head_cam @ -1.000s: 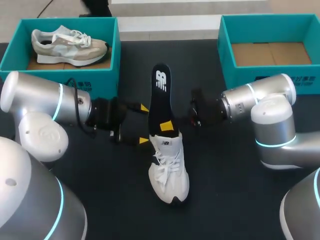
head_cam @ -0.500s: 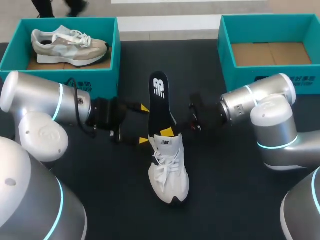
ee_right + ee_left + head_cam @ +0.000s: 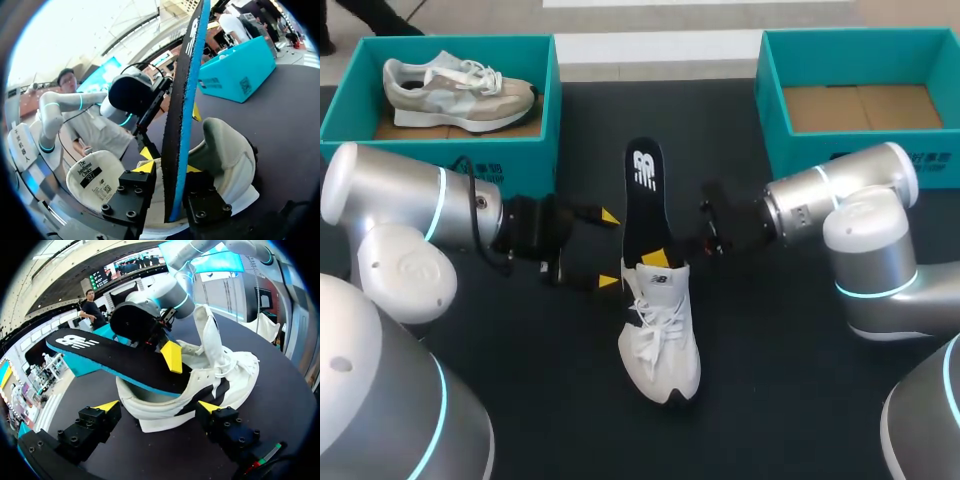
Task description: Take the shoe out of the shoebox, open the shoe tongue, remove and reinsert the insole, then place the shoe into the shoebox
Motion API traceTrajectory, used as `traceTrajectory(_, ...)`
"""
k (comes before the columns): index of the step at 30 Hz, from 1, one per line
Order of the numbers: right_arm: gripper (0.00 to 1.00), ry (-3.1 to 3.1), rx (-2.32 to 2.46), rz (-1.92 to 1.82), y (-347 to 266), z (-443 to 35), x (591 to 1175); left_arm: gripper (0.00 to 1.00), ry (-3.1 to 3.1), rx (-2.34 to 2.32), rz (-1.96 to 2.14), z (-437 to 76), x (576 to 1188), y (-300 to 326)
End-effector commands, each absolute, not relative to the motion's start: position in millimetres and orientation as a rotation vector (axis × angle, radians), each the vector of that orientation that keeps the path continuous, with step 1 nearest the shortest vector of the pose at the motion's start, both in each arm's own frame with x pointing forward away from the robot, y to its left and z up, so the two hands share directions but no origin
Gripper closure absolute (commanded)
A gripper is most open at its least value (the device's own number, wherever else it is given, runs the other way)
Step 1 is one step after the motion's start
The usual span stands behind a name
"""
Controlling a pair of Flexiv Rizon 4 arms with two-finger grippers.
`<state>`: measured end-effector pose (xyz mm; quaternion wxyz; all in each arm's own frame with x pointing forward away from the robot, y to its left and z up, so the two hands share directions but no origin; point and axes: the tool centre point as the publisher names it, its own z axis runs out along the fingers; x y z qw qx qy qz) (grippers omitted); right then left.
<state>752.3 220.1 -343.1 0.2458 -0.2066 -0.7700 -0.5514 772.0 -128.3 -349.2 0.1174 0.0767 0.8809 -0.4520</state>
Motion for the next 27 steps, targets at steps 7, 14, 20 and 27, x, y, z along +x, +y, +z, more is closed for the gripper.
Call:
traceTrajectory(7, 0.71, -2.152, -0.546, -1.498, 213, -325, 764, 0.00, 2.580, 0.224, -1.319, -349, 771, -129)
traceTrajectory(14, 0.74, -2.161, -0.517, -1.490, 212, -324, 776, 0.00, 2.580, 0.224, -1.319, -349, 771, -129)
traceTrajectory(20, 0.77, -2.159, -0.501, -1.475, 217, -327, 779, 0.00, 2.580, 0.224, -1.319, -349, 771, -129)
traceTrajectory(27, 0.98, -2.158, -0.527, -1.436, 219, -329, 778, 0.00, 2.580, 0.224, -1.319, -349, 771, -129)
